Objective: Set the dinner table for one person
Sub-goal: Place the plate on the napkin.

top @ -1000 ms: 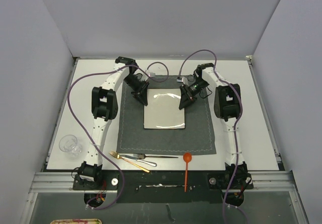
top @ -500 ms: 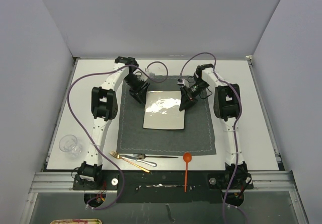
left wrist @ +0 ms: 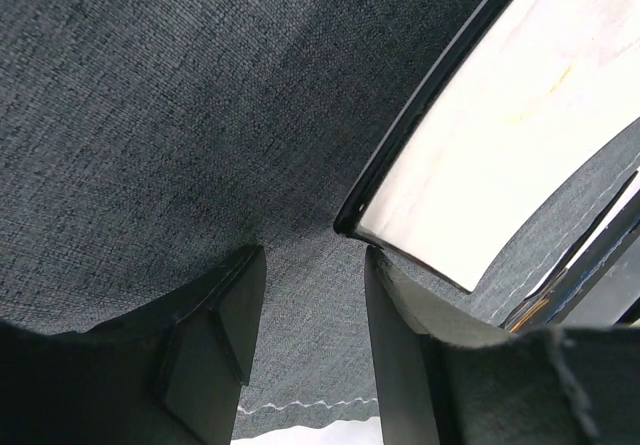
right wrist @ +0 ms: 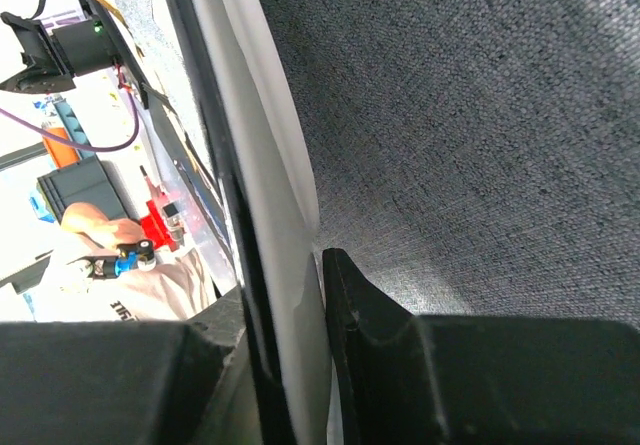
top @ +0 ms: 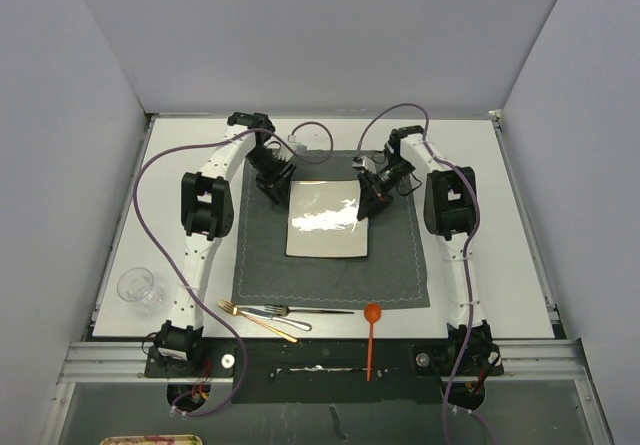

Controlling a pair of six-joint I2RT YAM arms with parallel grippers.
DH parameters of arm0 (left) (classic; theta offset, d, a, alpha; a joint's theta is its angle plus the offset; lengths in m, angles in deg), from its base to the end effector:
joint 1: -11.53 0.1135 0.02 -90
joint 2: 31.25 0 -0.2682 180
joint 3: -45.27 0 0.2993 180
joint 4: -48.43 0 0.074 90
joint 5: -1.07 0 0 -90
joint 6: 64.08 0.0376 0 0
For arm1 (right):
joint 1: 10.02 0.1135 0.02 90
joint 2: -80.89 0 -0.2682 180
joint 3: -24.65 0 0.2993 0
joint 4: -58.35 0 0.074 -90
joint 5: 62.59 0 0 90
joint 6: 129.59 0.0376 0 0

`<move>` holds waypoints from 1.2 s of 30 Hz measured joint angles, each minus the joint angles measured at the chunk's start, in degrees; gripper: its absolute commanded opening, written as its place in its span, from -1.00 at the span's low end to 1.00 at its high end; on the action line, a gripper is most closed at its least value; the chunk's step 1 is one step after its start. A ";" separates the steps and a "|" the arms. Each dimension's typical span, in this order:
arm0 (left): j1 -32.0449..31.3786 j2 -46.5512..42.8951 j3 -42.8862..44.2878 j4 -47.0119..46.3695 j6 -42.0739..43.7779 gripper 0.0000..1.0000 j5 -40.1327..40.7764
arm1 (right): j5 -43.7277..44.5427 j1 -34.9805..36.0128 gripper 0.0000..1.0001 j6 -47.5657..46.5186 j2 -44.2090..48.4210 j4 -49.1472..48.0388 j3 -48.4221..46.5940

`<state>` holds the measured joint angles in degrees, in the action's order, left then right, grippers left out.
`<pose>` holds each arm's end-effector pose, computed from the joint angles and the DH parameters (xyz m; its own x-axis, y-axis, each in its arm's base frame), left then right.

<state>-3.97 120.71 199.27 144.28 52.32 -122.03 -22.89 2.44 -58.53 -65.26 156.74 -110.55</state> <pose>0.5234 -0.1665 0.1450 -0.7772 0.6021 -0.1828 0.5967 0.6132 -0.5176 0.4860 0.1370 0.1136 -0.9075 -0.4129 0.0776 -0.1941 0.5759 0.7942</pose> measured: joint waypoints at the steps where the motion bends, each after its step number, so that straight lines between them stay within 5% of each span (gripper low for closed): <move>1: 0.04 -0.02 -0.11 -0.22 0.00 -0.15 0.04 | 0.02 0.00 -1.00 0.00 0.00 0.07 -0.04; 17: 0.46 -0.66 -1.75 -1.66 0.02 -0.21 -0.11 | 1.55 0.81 -1.00 0.31 -2.43 1.60 -4.74; 36: 1.05 -5.18 -2.45 -4.55 0.44 -0.03 4.02 | 2.03 1.99 -1.00 1.03 -2.75 1.75 -5.86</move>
<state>-2.92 115.53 196.82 139.73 52.75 -118.01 -20.86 4.43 -57.51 -68.01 158.48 -116.41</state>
